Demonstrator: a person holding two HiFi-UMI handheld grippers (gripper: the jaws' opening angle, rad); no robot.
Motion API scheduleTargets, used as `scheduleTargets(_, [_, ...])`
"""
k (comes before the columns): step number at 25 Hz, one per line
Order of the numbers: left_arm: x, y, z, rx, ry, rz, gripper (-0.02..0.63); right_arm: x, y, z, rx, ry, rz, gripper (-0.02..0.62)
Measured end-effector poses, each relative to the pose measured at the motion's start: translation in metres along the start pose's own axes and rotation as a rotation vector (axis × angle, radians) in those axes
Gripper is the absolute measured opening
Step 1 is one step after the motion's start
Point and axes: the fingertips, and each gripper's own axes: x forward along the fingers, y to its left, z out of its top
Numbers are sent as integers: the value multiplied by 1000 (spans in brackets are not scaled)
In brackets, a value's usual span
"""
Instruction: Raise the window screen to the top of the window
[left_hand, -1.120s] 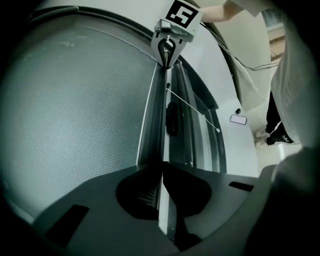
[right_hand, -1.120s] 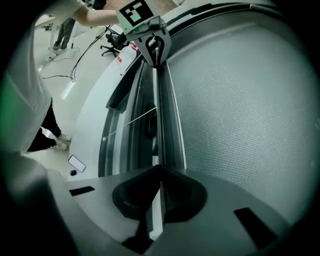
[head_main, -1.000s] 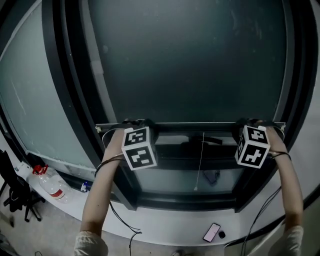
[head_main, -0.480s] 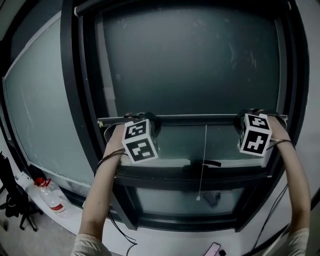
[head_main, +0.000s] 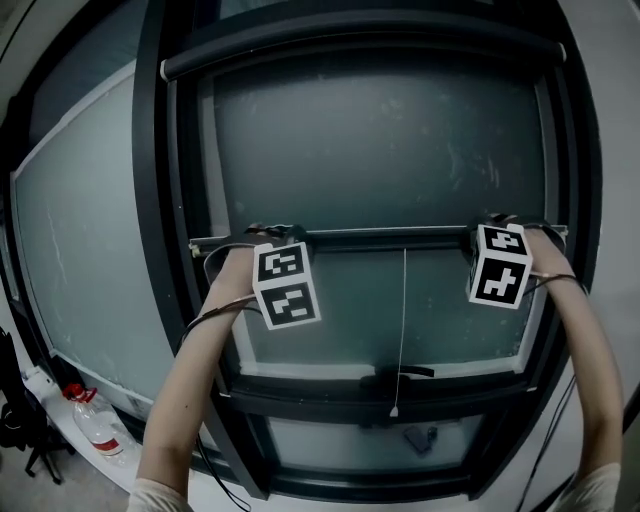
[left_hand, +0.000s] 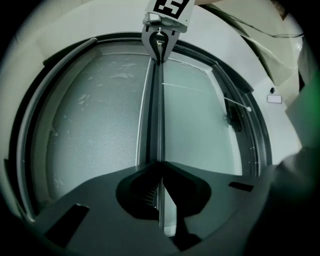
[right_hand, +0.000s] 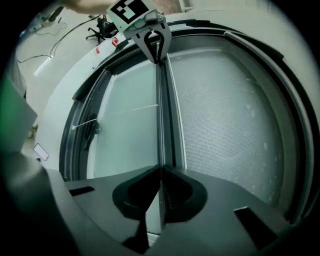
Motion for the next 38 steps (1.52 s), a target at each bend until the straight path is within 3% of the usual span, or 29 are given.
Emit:
scheduleTargets(6, [-9,56,2,-13,2,79,18,-15,-60,2,-12,15,-86,15])
scheduleTargets(10, [-17,90,3,3,-9,191,18,-23,-89,2,-42,26,-186,15])
scheduleTargets(15, [-22,123,6,-11,-8,273,18,-29,-119,1,-53,24,-239,15])
scheduleTargets(22, [-35,196,9,12,12,433,18,-46,-191,2,-40,37,-387,15])
scheduleTargets(27, [-43,237,10,13,19,489,18,-58,-231,5,-40,66,-473,15])
scheduleTargets(38, [-57,300,8,18,6,644,18,-74,-291,12,-57,8,-648,16])
